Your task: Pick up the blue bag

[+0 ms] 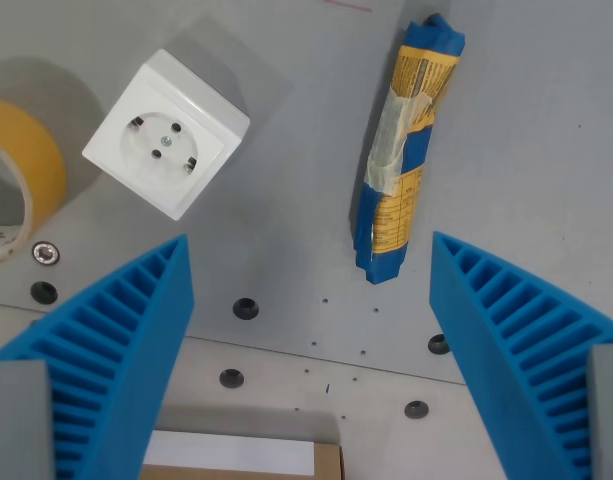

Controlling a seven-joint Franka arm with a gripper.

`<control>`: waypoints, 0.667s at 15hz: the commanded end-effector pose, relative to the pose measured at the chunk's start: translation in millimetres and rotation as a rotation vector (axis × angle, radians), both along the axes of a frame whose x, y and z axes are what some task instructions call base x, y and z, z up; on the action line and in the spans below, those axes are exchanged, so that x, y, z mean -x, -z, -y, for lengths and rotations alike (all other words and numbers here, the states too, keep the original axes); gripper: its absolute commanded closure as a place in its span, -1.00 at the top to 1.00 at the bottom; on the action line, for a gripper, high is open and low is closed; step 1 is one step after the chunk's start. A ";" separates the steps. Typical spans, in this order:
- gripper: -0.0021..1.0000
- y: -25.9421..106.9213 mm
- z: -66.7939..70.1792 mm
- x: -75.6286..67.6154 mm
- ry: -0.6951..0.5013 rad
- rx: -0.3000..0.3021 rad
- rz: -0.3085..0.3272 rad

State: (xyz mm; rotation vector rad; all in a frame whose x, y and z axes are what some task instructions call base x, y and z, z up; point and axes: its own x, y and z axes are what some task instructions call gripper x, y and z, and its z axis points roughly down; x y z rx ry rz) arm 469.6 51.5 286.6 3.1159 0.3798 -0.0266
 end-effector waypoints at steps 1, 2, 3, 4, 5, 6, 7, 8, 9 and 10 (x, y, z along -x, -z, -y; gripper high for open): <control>1.00 8.8 5.4 -0.9 0.029 -0.005 0.028; 1.00 13.3 7.6 -1.3 0.037 -0.007 0.038; 1.00 18.3 10.2 -1.6 0.044 -0.009 0.048; 1.00 23.3 13.0 -2.0 0.051 -0.011 0.056; 1.00 28.3 16.0 -2.3 0.058 -0.013 0.063; 1.00 33.3 19.1 -2.4 0.065 -0.015 0.072; 1.00 38.3 22.2 -2.4 0.071 -0.016 0.080; 1.00 43.4 25.3 -2.1 0.078 -0.018 0.085; 1.00 48.5 28.4 -1.6 0.085 -0.020 0.093; 1.00 53.6 31.5 -1.0 0.091 -0.022 0.103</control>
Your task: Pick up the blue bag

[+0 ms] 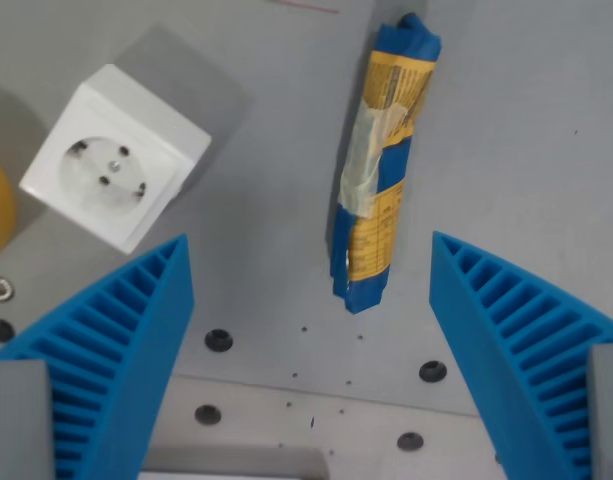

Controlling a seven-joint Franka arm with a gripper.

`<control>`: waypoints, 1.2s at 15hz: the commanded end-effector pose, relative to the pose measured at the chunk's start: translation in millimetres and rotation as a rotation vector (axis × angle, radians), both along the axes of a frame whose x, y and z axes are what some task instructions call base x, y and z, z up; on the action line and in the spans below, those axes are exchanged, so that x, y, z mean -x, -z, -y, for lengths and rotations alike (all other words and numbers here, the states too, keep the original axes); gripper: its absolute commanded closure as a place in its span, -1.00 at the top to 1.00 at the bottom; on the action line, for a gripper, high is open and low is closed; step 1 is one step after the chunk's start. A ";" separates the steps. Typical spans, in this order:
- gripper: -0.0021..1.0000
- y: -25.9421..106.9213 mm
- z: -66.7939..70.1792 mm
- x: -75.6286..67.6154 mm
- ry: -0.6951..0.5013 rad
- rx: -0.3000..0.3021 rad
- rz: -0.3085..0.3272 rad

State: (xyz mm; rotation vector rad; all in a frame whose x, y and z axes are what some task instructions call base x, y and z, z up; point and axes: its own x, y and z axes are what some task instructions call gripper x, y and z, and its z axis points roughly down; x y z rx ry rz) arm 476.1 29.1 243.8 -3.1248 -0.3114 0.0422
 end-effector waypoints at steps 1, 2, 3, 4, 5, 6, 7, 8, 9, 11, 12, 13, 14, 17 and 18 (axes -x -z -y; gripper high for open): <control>1.00 15.9 12.3 6.1 0.056 -0.019 0.118; 1.00 21.0 15.5 6.6 0.064 -0.021 0.122; 1.00 26.1 18.7 6.7 0.071 -0.023 0.126; 1.00 31.2 22.0 6.5 0.078 -0.025 0.128; 1.00 36.2 25.2 5.9 0.085 -0.028 0.130; 1.00 41.2 28.4 5.0 0.091 -0.030 0.131; 1.00 46.2 31.4 3.8 0.095 -0.032 0.128; 1.00 51.2 34.3 2.6 0.099 -0.033 0.125; 1.00 56.2 36.9 1.3 0.102 -0.035 0.121; 1.00 66.2 41.3 -0.4 0.105 -0.037 0.121; 1.00 71.2 43.0 -0.8 0.106 -0.037 0.122; 1.00 76.3 44.5 -0.8 0.107 -0.038 0.121; 1.00 81.4 45.8 -0.6 0.108 -0.038 0.120; 1.00 95.5 48.4 1.4 0.107 -0.039 0.132; 1.00 98.1 48.9 2.4 0.106 -0.040 0.137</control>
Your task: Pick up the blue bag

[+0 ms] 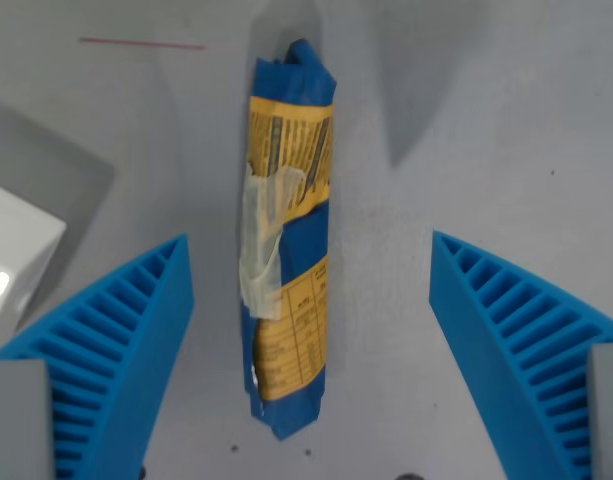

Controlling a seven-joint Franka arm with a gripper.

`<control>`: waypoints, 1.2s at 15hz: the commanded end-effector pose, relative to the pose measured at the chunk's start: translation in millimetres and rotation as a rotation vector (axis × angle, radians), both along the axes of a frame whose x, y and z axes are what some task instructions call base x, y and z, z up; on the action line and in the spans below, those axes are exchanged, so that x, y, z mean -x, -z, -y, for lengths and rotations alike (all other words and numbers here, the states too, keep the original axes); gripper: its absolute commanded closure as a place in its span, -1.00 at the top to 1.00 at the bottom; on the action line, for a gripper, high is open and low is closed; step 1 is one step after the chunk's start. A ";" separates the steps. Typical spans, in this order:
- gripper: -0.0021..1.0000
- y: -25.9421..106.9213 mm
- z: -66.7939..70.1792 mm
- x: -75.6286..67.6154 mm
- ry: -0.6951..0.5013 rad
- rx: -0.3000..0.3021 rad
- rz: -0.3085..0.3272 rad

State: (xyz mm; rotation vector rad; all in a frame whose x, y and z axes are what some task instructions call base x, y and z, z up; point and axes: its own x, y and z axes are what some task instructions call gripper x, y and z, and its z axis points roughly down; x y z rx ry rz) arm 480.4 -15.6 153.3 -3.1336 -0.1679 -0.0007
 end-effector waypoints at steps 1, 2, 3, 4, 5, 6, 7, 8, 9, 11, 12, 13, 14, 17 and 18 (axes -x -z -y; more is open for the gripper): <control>1.00 8.7 4.5 7.9 0.012 -0.031 0.114; 1.00 8.6 4.7 9.2 0.010 -0.031 0.116; 1.00 7.5 4.7 10.7 0.009 -0.031 0.118; 1.00 5.7 4.7 12.2 0.008 -0.031 0.120; 1.00 3.8 4.6 13.5 0.007 -0.031 0.121; 1.00 8.7 4.5 12.7 0.007 -0.031 0.121; 1.00 13.6 4.9 11.0 0.007 -0.031 0.121; 1.00 18.2 5.1 7.2 0.007 -0.030 0.125; 1.00 22.9 5.4 4.8 0.007 -0.030 0.123; -1.00 32.7 4.6 2.8 0.006 -0.031 0.114; -1.00 32.7 4.6 2.8 0.006 -0.031 0.114; -1.00 32.7 4.6 2.8 0.006 -0.031 0.114; -1.00 32.7 4.6 2.8 0.006 -0.031 0.114; -1.00 32.7 4.6 2.8 0.006 -0.031 0.114; -1.00 32.7 4.6 2.8 0.006 -0.031 0.114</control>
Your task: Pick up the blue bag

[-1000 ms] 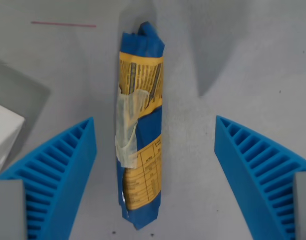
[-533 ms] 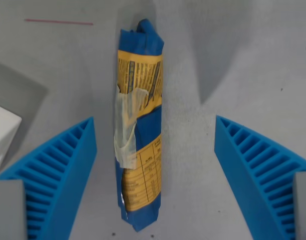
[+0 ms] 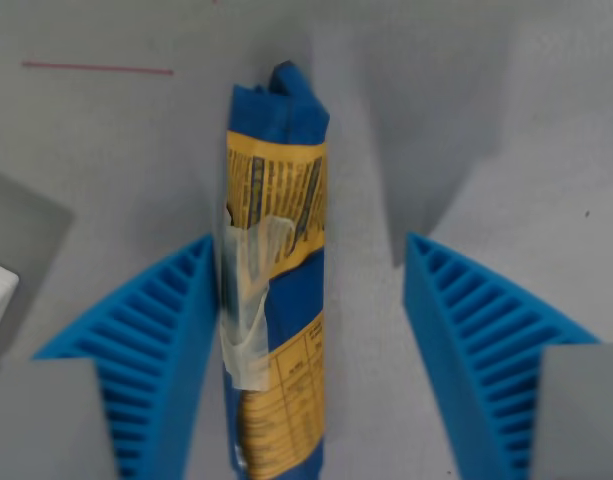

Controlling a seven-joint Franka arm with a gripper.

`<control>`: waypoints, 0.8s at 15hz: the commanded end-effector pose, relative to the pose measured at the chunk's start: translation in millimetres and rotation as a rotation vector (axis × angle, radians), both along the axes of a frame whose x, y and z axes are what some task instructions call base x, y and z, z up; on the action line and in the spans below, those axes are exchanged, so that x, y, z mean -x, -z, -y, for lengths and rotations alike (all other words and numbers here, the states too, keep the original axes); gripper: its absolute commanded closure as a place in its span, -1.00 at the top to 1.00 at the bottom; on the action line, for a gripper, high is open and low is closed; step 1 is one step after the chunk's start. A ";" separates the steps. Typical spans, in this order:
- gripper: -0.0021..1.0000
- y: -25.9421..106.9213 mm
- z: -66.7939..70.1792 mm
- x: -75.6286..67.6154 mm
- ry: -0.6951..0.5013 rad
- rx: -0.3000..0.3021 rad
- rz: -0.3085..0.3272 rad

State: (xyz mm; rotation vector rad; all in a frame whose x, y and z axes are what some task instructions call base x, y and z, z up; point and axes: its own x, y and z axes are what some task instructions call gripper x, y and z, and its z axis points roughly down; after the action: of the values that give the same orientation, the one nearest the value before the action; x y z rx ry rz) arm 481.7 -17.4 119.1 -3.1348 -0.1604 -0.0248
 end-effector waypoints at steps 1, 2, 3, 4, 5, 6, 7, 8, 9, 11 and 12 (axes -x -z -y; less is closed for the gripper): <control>-1.00 -1.5 2.8 4.2 0.001 -0.031 0.099; -1.00 -1.5 2.8 4.2 0.001 -0.031 0.099; -1.00 -1.5 2.8 4.2 0.001 -0.031 0.099; -1.00 -1.5 2.8 4.2 0.001 -0.031 0.099; -1.00 -1.5 2.8 4.2 0.001 -0.031 0.099; -1.00 -1.5 2.8 4.2 0.001 -0.031 0.099; -1.00 -1.5 2.8 4.2 0.001 -0.031 0.099; -1.00 -1.5 2.8 4.2 0.001 -0.031 0.099; -1.00 -1.5 2.8 4.2 0.001 -0.031 0.099; -1.00 -1.5 2.8 4.2 0.001 -0.031 0.099; -1.00 -6.6 2.7 3.6 0.001 -0.031 0.098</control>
State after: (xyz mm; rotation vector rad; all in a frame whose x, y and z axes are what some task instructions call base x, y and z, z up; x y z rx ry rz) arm 483.9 -17.9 122.2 -3.1358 -0.1592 -0.0417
